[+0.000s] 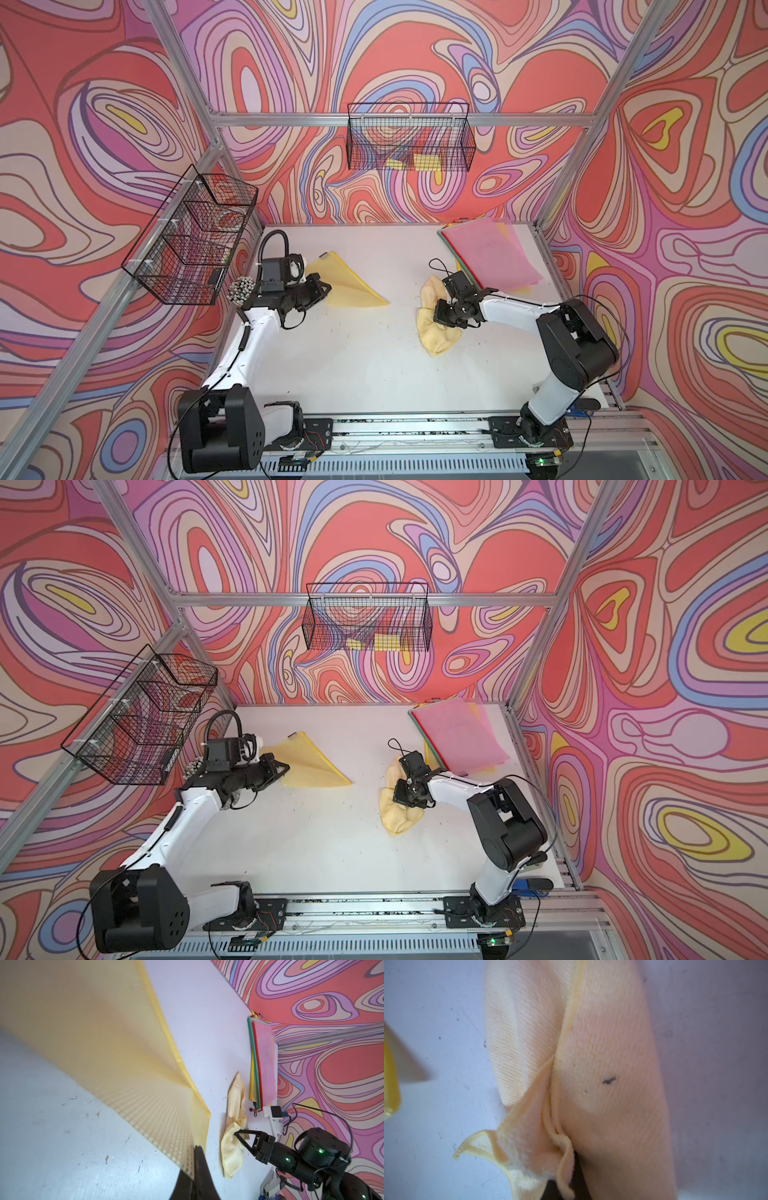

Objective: Wipe the document bag
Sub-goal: Adjust the document bag at the center of the board.

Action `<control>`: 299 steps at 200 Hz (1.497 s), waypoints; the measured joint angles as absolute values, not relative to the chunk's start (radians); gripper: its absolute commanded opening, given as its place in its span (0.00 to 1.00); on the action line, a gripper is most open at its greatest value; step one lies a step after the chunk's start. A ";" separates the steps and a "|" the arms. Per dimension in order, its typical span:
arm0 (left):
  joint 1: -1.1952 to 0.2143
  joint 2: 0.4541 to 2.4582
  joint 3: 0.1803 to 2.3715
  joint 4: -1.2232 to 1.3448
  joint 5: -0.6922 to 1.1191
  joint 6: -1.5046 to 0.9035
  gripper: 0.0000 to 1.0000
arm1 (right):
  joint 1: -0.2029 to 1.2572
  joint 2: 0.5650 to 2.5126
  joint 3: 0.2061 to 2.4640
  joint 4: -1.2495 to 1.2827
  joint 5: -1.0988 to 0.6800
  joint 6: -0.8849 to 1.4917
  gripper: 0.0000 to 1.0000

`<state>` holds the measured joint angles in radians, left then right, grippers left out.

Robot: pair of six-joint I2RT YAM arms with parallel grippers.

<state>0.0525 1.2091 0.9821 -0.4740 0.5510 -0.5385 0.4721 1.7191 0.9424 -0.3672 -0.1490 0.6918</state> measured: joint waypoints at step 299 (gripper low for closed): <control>-0.609 2.355 2.337 -1.245 0.297 -0.081 0.01 | 0.471 1.458 0.864 -0.520 -0.054 0.701 0.00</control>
